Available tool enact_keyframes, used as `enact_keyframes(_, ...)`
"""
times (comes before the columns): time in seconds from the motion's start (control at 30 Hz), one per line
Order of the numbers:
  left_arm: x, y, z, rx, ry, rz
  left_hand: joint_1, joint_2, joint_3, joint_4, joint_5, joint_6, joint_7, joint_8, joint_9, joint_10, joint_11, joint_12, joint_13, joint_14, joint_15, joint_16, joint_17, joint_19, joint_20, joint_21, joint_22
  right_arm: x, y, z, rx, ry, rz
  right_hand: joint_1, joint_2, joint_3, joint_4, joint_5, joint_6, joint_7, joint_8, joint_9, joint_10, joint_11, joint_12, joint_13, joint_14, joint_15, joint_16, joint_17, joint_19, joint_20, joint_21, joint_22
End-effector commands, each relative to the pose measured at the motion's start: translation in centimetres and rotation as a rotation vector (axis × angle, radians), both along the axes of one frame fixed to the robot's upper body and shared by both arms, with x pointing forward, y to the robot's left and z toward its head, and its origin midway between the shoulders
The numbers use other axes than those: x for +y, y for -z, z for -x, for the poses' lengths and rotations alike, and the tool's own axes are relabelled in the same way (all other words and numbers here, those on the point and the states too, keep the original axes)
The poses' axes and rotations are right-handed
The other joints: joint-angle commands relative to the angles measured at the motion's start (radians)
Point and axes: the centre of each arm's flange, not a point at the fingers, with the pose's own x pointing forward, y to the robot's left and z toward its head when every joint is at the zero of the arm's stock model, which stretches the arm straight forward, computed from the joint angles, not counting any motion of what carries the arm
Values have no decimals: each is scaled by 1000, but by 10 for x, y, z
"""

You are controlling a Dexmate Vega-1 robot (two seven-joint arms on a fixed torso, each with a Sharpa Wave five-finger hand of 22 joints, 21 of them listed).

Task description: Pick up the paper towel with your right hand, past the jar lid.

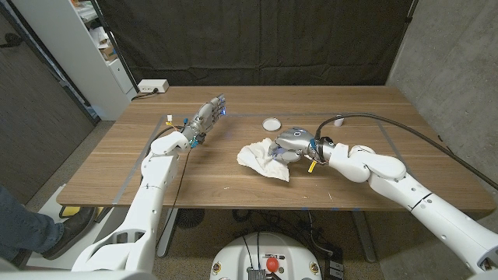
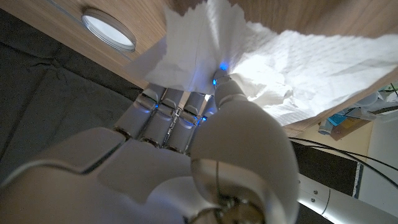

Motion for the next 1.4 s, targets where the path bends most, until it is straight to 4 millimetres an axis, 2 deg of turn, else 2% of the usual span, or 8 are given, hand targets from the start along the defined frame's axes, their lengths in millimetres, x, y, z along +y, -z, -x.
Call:
enact_keyframes(0.03, 1, 2, 1, -6, 2, 7, -2, 6, 2, -7, -1, 3, 0, 3, 4, -32, -3, 4, 4, -72, 4, 0, 5, -164, 5, 5, 4, 2, -12, 9, -25, -10, -8, -1, 7, 1, 8, -4, 5, -2, 10, 4, 4, 5, 7, 4, 14, -128, 1, 8, 3, -51, 8, 5)
enact_keyframes(0.77, -5, 4, 9, -15, 8, -4, -2, 7, 1, -9, -1, 3, 0, 3, 4, -32, -3, 4, 4, -71, 5, 0, 5, -164, 5, 6, 4, -3, -33, 26, -53, -26, -35, -4, 7, -4, 10, -11, 6, 1, 11, 4, 5, 5, 10, 9, 21, -128, -3, 17, 2, -49, 19, 6)
enact_keyframes(1.4, 1, 3, 18, -26, -3, -7, -3, 7, 1, -10, -1, 4, 0, 3, 4, -32, -3, 4, 4, -73, 4, 0, 5, -164, 5, 6, 4, -1, -52, 43, -103, -34, -10, -15, 7, -9, 17, -17, 10, 5, 13, 4, 4, 8, 8, 9, 21, -126, -13, 24, -2, -45, 29, 7)
